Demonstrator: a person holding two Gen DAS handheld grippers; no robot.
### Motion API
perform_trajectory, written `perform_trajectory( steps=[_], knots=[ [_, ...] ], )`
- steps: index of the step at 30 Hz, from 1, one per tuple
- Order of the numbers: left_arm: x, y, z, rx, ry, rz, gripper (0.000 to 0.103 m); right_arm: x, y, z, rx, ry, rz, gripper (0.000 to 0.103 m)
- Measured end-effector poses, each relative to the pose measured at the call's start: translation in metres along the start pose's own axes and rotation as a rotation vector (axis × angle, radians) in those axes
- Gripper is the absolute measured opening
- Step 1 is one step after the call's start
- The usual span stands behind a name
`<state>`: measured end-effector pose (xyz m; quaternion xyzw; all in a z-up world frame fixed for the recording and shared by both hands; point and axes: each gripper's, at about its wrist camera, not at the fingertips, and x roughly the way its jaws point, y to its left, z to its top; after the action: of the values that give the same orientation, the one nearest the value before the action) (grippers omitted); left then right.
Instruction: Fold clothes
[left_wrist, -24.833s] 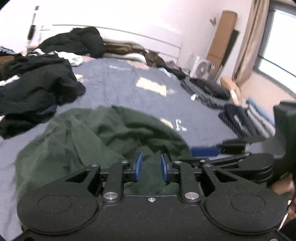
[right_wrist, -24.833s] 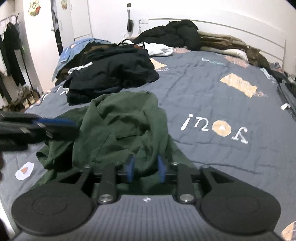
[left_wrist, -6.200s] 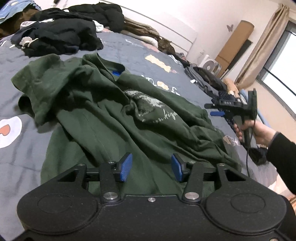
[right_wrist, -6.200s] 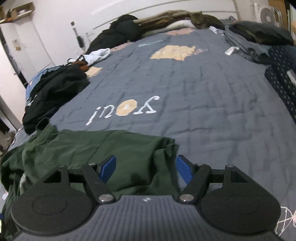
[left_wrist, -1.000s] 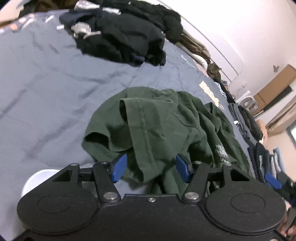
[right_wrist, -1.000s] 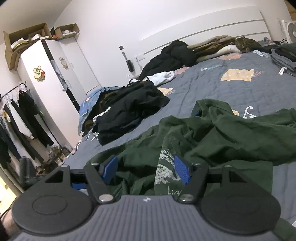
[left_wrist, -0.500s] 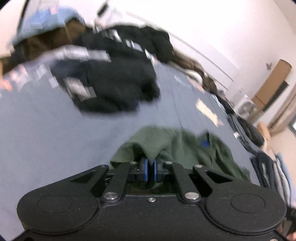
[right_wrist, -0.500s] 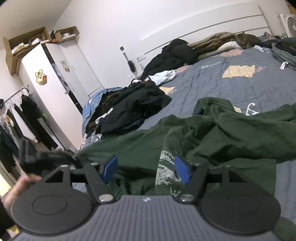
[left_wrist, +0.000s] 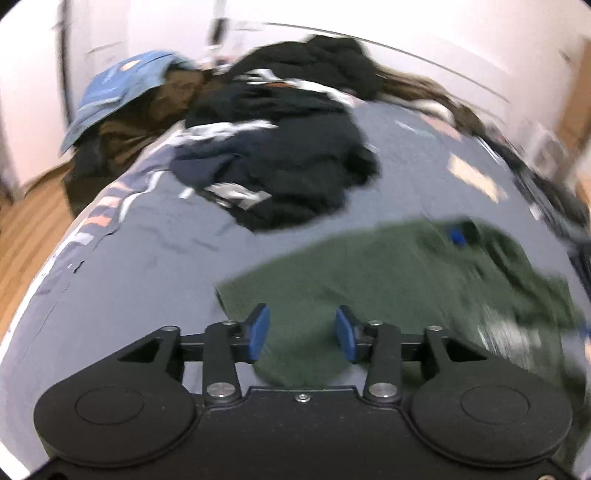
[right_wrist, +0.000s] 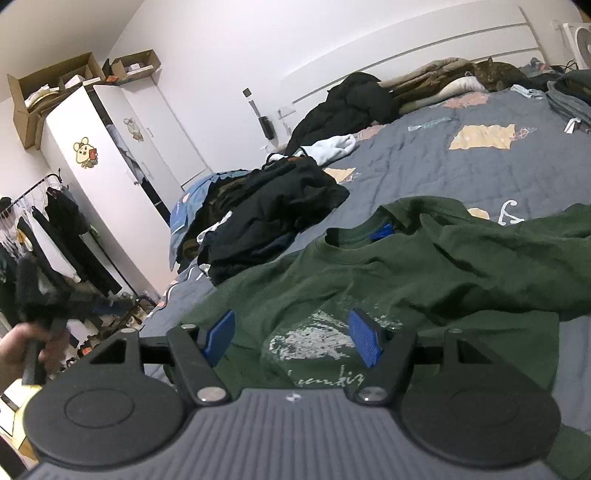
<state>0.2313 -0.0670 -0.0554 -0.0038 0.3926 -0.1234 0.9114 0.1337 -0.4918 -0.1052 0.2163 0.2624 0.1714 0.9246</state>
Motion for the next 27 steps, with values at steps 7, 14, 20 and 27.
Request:
perform_trajectory(
  steps=[7, 14, 20, 27],
  knots=[
    [-0.032, -0.075, -0.066, 0.050, -0.015, -0.111, 0.048, -0.004, 0.016, 0.003, -0.027, -0.001, 0.001, 0.070],
    [-0.037, -0.123, -0.114, 0.338, 0.143, -0.091, 0.056, -0.012, 0.026, 0.002, -0.054, 0.007, -0.002, 0.071],
    [-0.045, -0.176, -0.182, 0.720, 0.176, -0.054, 0.056, -0.032, 0.034, -0.004, -0.060, 0.002, -0.023, 0.072],
    [-0.029, -0.199, -0.242, 0.972, 0.190, -0.056, 0.057, -0.061, 0.043, -0.014, -0.063, -0.035, -0.058, 0.073]
  ],
)
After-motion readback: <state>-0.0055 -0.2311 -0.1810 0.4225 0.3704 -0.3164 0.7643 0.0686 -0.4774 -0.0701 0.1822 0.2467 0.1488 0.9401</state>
